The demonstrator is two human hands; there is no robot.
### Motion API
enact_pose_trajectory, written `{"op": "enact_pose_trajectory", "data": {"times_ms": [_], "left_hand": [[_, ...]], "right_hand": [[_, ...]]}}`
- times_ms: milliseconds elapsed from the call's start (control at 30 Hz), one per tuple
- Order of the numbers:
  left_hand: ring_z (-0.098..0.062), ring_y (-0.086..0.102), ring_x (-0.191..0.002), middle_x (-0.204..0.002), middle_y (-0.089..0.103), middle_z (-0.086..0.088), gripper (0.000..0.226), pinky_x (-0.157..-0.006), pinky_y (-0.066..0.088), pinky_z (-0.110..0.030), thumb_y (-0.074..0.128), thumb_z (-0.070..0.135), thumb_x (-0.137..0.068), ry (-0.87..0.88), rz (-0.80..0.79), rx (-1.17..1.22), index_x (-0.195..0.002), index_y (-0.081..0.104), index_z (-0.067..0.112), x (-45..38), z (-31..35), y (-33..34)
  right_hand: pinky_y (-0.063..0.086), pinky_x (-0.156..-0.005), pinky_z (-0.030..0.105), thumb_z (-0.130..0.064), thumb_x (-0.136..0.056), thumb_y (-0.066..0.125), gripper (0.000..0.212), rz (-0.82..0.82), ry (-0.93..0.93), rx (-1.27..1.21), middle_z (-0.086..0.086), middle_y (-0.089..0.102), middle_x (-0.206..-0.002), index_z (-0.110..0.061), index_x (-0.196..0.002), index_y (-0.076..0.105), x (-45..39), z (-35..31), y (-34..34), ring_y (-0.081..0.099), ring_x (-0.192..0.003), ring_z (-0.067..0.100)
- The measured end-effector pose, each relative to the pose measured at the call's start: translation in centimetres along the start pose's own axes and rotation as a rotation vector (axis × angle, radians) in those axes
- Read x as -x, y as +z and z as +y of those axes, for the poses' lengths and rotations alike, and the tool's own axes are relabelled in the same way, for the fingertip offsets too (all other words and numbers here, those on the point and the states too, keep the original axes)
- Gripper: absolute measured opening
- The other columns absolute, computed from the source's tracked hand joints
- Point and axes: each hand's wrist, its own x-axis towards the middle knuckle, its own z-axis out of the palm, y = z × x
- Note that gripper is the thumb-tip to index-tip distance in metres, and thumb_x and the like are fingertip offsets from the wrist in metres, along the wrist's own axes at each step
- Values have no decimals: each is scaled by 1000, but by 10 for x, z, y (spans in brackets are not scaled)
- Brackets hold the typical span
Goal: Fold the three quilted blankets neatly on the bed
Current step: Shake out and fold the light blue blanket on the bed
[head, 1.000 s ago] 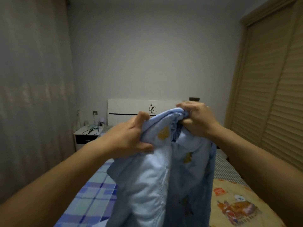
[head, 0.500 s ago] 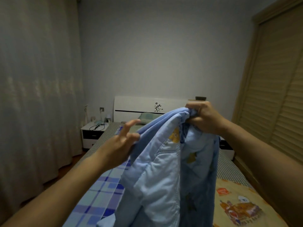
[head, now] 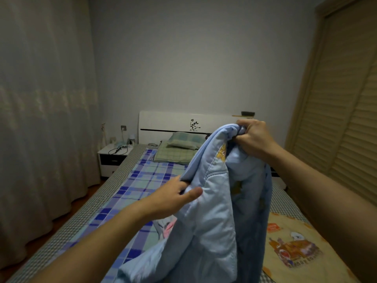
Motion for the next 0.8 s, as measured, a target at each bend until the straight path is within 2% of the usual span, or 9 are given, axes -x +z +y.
{"op": "enact_pose_trajectory", "data": {"times_ms": [67,133,200,300,333,433,567,700,800], "left_hand": [[-11,56,-71,-79,60,-9,80,-67,46,-30,54,82,-75,3,-59,257,-88,65,3,3,3,4],[-20,65,-87,-97,68,-22,76,-78,52,-40,68,74,-73,14,-74,450,-97,70,2,10,4,5],[-21,69,-99,-107,70,-14,60,-85,55,-42,75,64,-73,34,-66,497,-102,74,11,18,9,-1],[-9,65,-94,-106,62,11,22,-77,56,-27,76,41,-82,53,-48,300,-96,73,23,28,21,-13],[-8,61,-84,-99,58,9,17,-70,54,-27,72,37,-84,76,32,141,-89,68,22,30,26,-18],[-10,42,-59,-70,51,5,23,-57,38,-30,58,38,-76,114,271,-97,-71,55,16,33,33,-39],[-7,41,-55,-61,50,6,21,-54,37,-26,59,36,-73,73,399,-99,-66,58,16,29,34,-83],[-15,59,-73,-77,63,0,17,-61,48,-29,68,37,-81,57,410,-162,-78,67,20,22,37,-115],[-9,60,-73,-79,66,5,9,-58,43,-17,73,31,-87,-25,268,-212,-84,71,22,19,40,-137]], "right_hand": [[46,-54,36,-19,-75,69,21,6,8,30,-5,55,-56,-23,-61,54,-1,2,2,48,-55,14],[47,-54,38,-23,-74,67,16,21,29,58,-4,57,-57,-20,-63,56,-1,6,3,51,-56,17],[49,-54,38,-25,-72,66,15,34,55,95,-4,58,-57,-21,-63,56,-2,11,4,54,-57,20],[51,-54,38,-29,-72,65,14,50,105,132,-3,58,-57,-24,-63,56,-2,15,9,57,-58,22],[52,-55,38,-30,-71,64,11,53,116,144,-3,59,-57,-23,-66,58,-2,16,11,58,-58,22],[54,-57,39,-30,-71,62,10,37,131,152,-4,62,-60,-21,-73,62,-3,17,13,59,-60,22],[57,-60,42,-31,-76,63,8,1,124,129,-4,65,-65,-23,-76,64,-2,17,11,62,-63,20],[58,-63,43,-30,-78,65,6,-33,116,100,-4,67,-70,-26,-81,66,-2,15,8,63,-65,19],[58,-64,44,-24,-78,67,4,-83,95,74,-2,66,-69,-25,-76,64,1,12,1,62,-65,20]]}}
